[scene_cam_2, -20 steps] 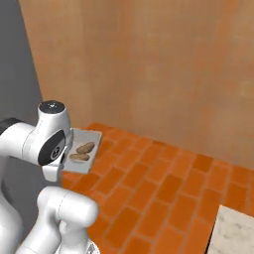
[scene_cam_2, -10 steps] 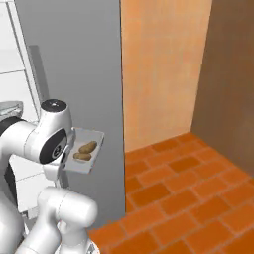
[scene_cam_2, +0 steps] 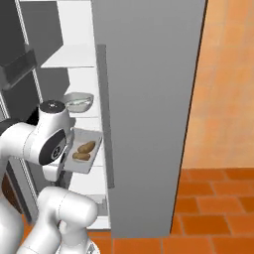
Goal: Take the meat container that has the fish and place it on the second highest rack of the freezer. Then take the vegetable container that has the sweet potatos and place it on the highest rack of the freezer.
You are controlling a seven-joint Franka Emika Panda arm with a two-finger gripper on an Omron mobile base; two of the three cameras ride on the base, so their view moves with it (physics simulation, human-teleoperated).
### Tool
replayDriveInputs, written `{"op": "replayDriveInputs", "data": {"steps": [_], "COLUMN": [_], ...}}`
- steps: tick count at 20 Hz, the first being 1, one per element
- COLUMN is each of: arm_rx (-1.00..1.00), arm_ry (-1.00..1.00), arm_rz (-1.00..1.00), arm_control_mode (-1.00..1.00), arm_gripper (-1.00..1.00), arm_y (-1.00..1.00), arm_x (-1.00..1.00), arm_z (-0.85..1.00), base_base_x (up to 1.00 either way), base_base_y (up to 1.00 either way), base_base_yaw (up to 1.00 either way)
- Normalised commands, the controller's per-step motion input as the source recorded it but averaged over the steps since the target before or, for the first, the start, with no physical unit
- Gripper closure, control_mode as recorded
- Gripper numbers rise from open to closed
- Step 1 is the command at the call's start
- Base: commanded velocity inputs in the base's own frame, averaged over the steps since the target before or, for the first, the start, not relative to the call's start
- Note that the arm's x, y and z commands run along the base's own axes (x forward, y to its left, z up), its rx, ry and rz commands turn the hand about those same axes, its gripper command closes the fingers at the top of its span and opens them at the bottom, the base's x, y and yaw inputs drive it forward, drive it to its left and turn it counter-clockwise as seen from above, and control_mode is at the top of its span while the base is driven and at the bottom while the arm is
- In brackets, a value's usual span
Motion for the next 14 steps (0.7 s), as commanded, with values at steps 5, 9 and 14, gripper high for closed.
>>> {"op": "replayDriveInputs", "data": {"steps": [5, 9, 14], "arm_rx": [0.0, 0.0, 0.0], "arm_ry": [0.0, 0.0, 0.0], "arm_rz": [0.0, 0.0, 0.03], "arm_control_mode": [1.0, 1.0, -1.0], "arm_gripper": [1.0, 1.0, 1.0], "arm_y": [0.0, 0.0, -0.04], "arm_x": [0.0, 0.0, 0.1], "arm_z": [0.0, 0.0, -0.04], "base_base_x": [0.08, 0.62, 0.19], "base_base_y": [-0.04, -0.27, 0.0], "base_base_yaw": [0.63, 0.53, 0.16]}}
